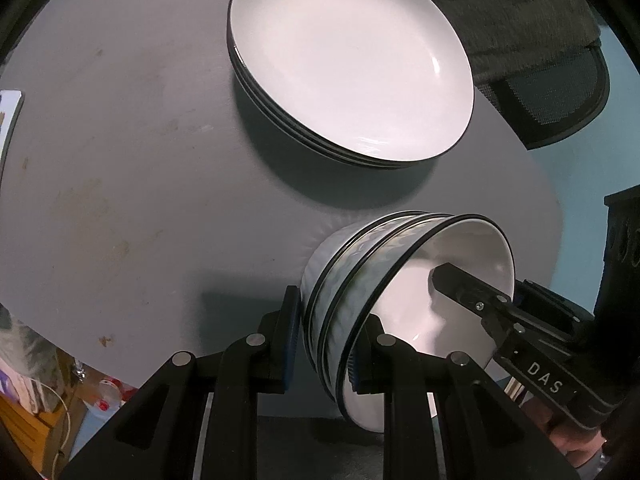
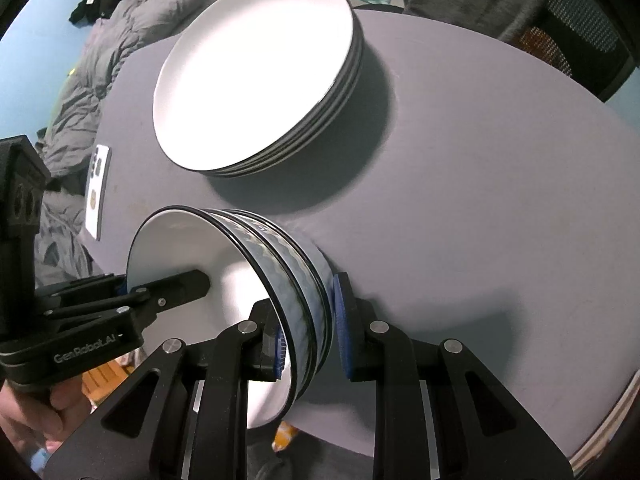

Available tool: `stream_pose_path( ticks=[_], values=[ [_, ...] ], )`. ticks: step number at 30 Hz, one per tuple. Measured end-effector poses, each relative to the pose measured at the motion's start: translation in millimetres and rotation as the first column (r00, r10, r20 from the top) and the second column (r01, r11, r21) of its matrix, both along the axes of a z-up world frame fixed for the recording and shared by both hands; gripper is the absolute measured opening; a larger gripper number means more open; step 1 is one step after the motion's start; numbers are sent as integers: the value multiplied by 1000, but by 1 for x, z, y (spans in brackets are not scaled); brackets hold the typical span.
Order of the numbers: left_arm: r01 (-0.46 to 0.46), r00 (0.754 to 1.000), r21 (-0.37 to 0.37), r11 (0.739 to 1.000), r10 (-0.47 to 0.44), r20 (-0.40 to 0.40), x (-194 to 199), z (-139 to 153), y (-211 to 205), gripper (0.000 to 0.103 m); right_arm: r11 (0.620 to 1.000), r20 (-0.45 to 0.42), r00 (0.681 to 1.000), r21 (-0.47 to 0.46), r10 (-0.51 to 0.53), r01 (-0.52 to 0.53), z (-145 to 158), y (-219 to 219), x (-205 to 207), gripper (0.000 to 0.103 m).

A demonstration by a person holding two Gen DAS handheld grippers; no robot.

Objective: Organize plates and bowls

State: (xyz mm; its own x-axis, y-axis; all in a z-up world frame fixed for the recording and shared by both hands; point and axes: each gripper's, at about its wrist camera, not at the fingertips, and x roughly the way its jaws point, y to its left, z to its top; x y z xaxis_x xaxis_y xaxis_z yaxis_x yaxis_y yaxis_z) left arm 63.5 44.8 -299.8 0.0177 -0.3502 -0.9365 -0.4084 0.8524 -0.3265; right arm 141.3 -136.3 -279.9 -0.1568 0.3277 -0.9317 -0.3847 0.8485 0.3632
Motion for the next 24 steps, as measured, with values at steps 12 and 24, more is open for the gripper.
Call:
stream_pose_path(
  ticks=[12, 24],
  values=[
    [39, 999, 6, 999, -39, 18, 1, 0, -3, 20, 998, -9, 998, -10, -60, 60, -2, -7, -12, 22],
    [72, 997, 5, 997, -72, 33, 2, -4, 2, 38, 996, -7, 996, -8, -87, 87, -1, -10, -15, 22]
  ],
)
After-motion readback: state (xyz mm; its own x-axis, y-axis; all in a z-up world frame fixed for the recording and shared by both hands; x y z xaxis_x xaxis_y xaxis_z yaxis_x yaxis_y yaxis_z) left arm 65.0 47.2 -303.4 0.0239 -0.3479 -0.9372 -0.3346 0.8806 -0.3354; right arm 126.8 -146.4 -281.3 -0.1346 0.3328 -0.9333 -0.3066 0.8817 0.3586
